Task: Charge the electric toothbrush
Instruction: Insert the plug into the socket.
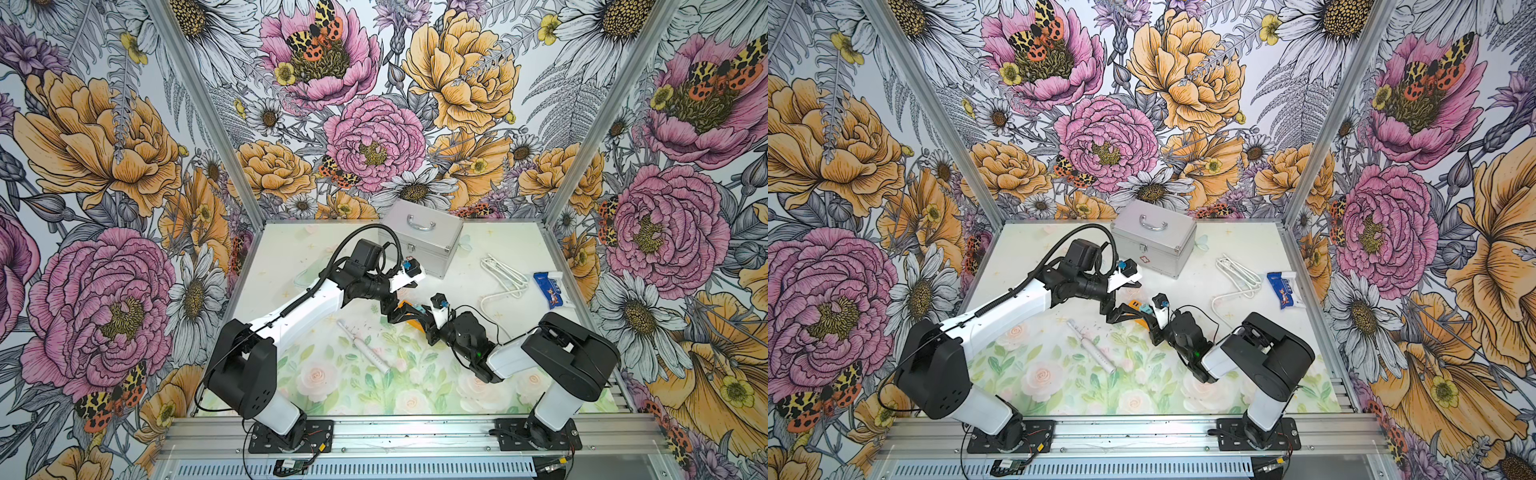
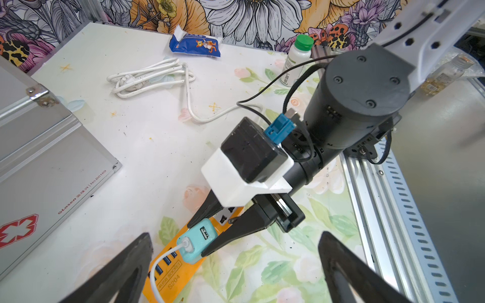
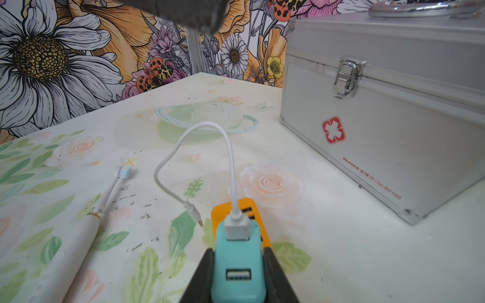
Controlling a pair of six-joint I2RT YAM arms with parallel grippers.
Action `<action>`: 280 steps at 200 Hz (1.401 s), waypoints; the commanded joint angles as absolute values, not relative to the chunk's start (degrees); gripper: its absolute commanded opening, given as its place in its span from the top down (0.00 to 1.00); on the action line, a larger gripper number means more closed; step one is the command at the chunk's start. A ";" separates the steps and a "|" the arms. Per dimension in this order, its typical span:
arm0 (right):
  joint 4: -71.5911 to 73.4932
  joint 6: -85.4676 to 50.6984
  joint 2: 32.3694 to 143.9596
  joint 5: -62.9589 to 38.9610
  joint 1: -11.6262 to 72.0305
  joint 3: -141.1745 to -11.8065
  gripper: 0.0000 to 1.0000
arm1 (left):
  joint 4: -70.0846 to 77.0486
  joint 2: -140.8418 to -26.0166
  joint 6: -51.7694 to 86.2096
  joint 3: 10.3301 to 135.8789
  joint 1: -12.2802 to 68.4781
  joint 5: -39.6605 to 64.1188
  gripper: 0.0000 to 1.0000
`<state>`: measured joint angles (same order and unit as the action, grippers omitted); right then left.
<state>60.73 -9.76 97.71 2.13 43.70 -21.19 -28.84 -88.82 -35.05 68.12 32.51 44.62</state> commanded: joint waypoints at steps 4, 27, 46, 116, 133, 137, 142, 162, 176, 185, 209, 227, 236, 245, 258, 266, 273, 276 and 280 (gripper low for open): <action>43.03 -12.38 102.64 1.58 45.14 -17.86 1.00 | -28.12 -88.41 -35.86 69.26 32.88 46.84 0.01; 41.49 -12.35 104.34 2.18 46.75 -19.11 1.00 | -28.12 -88.59 -35.90 69.26 33.09 46.92 0.01; 41.17 -12.85 105.24 2.95 47.43 -19.12 1.00 | -28.07 -88.50 -35.91 69.05 33.20 46.98 0.01; 35.38 -11.89 106.96 3.89 50.99 -22.49 1.00 | -28.12 -89.20 -36.21 68.82 33.40 49.74 0.01; 34.96 -12.32 107.72 4.12 51.19 -22.94 1.00 | -28.16 -88.90 -36.34 68.50 33.63 49.87 0.01; 34.90 -12.42 107.82 4.21 51.19 -22.94 1.00 | -28.16 -88.78 -36.29 68.47 33.73 49.75 0.01; 34.77 -12.50 108.00 4.20 51.17 -23.02 1.00 | -28.17 -88.58 -36.30 68.38 33.72 49.58 0.01; 33.82 -12.86 108.42 4.04 51.19 -23.60 1.00 | -28.13 -88.06 -36.09 68.25 33.75 48.69 0.01; 33.62 -13.26 108.16 3.96 51.19 -23.71 1.00 | -28.13 -87.68 -36.13 68.13 33.75 48.41 0.01; 33.44 -13.69 107.47 4.02 51.23 -23.73 0.97 | -28.11 -87.46 -36.21 67.96 33.75 48.33 0.01; 30.43 -13.67 104.96 4.04 51.16 -25.31 0.75 | -28.13 -87.44 -34.96 68.02 33.66 47.89 0.02; 27.81 -13.03 102.84 4.66 51.17 -27.21 0.65 | -28.08 -87.78 -33.49 68.16 33.23 48.11 0.01; 26.71 -12.88 101.27 5.77 51.20 -27.92 0.61 | -27.73 -87.76 -32.35 68.15 32.98 48.13 0.01; 25.72 -12.58 99.36 6.57 51.09 -28.28 0.57 | -27.48 -87.50 -32.01 67.96 32.81 48.69 0.01; 23.94 -12.26 95.81 8.33 50.98 -28.56 0.50 | -26.20 -86.40 -31.09 67.18 32.53 49.08 0.01; 22.41 -11.93 93.41 8.96 50.83 -28.65 0.48 | -24.47 -85.56 -29.02 66.61 32.15 49.16 0.01; 20.92 -11.73 91.07 9.72 50.82 -28.74 0.45 | -23.31 -84.99 -27.38 66.38 31.61 49.68 0.01; 20.31 -11.64 90.02 9.94 50.75 -28.66 0.44 | -22.83 -84.77 -26.48 66.38 31.37 50.06 0.01; 19.43 -11.55 88.69 10.33 50.72 -28.61 0.42 | -22.10 -84.57 -24.83 66.44 31.04 50.50 0.01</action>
